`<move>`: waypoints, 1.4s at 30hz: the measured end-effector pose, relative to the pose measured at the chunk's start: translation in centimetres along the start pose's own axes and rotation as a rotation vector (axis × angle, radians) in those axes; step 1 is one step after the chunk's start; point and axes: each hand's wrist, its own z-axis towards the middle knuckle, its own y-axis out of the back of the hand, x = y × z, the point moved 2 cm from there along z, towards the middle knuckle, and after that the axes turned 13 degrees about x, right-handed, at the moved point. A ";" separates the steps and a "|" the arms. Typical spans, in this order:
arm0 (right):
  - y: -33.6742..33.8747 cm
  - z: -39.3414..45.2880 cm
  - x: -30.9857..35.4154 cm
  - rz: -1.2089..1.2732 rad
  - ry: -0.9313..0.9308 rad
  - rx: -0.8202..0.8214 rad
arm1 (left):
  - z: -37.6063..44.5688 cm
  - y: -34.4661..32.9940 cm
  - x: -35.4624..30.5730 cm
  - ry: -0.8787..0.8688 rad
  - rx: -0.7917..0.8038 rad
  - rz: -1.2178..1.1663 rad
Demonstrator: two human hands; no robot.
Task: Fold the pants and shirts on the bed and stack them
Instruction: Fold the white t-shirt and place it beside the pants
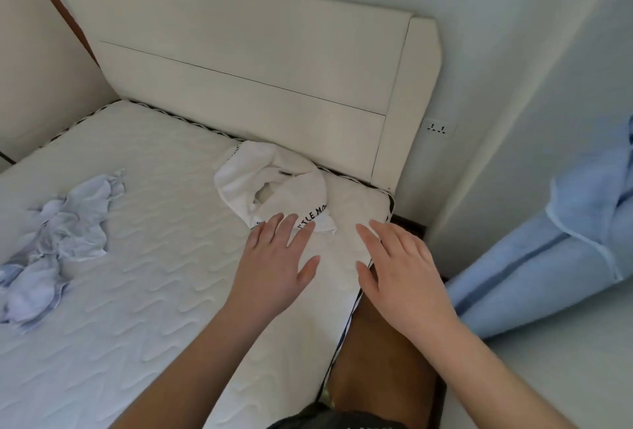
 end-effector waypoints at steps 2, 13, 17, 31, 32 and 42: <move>0.0 2.9 0.1 0.002 0.010 0.017 | 1.8 -0.2 2.1 0.017 -0.002 0.005; -2.0 16.1 0.1 -0.055 0.174 0.212 | 8.6 -2.1 7.9 0.185 0.034 -0.100; -3.3 22.1 -0.9 -0.041 0.245 0.226 | 12.3 -4.6 8.9 0.250 0.083 -0.132; -12.9 45.0 -4.5 -0.077 0.545 0.567 | 28.4 -17.6 14.6 0.441 0.349 -0.190; -14.2 46.1 -4.1 -0.084 0.565 0.591 | 28.5 -18.9 15.1 0.454 0.385 -0.192; -27.4 51.6 -2.5 -0.181 0.599 0.740 | 30.2 -31.8 20.6 0.485 0.680 -0.222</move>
